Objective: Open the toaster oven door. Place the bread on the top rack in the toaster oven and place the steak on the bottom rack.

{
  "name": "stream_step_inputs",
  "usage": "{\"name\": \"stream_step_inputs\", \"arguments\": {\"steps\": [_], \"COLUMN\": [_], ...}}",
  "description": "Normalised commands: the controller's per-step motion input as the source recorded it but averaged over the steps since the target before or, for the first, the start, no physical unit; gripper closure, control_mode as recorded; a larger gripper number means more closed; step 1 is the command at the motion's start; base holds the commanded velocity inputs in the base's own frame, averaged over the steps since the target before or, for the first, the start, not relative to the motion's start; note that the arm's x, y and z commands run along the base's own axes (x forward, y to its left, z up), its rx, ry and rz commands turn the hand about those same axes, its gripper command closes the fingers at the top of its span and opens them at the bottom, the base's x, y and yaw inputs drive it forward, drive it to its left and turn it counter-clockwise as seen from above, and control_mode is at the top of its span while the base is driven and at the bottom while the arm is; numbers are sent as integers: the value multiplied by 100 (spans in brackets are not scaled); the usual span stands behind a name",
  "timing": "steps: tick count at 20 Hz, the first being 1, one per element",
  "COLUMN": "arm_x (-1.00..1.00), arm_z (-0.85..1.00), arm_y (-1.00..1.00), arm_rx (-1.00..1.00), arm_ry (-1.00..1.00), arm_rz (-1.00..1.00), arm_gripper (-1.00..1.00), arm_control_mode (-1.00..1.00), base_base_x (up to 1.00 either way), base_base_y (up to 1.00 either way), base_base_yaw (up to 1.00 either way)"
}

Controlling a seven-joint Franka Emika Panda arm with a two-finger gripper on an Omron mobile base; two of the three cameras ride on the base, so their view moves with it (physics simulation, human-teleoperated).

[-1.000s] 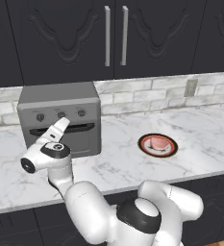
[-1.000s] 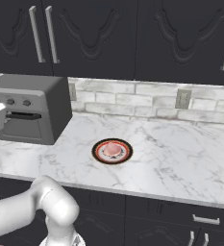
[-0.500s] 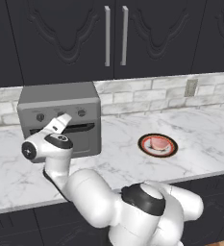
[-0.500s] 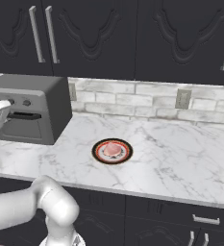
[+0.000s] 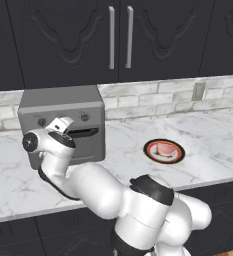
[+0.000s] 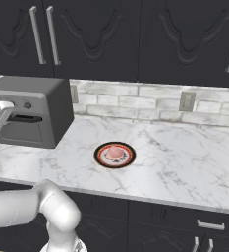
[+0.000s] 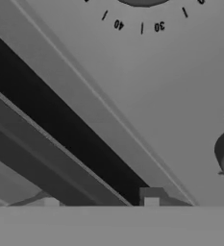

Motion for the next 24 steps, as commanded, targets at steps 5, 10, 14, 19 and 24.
{"name": "stream_step_inputs", "arguments": {"steps": [5,10,14,19,24], "arm_x": [24,5,0,-1,-6], "arm_z": [-48,-67,-76,-79,-87], "arm_y": [12,16,17,12,2], "arm_rx": [5,1,0,0,0], "arm_ry": [32,28,17,15,7], "arm_rz": [10,13,14,14,16], "arm_gripper": [100,100,100,100,100], "arm_control_mode": [-100,-100,-100,-100,-100], "base_base_x": [0,0,0,0,0], "base_base_y": [0,0,0,0,0], "base_base_yaw": [0,0,0,0,0]}}
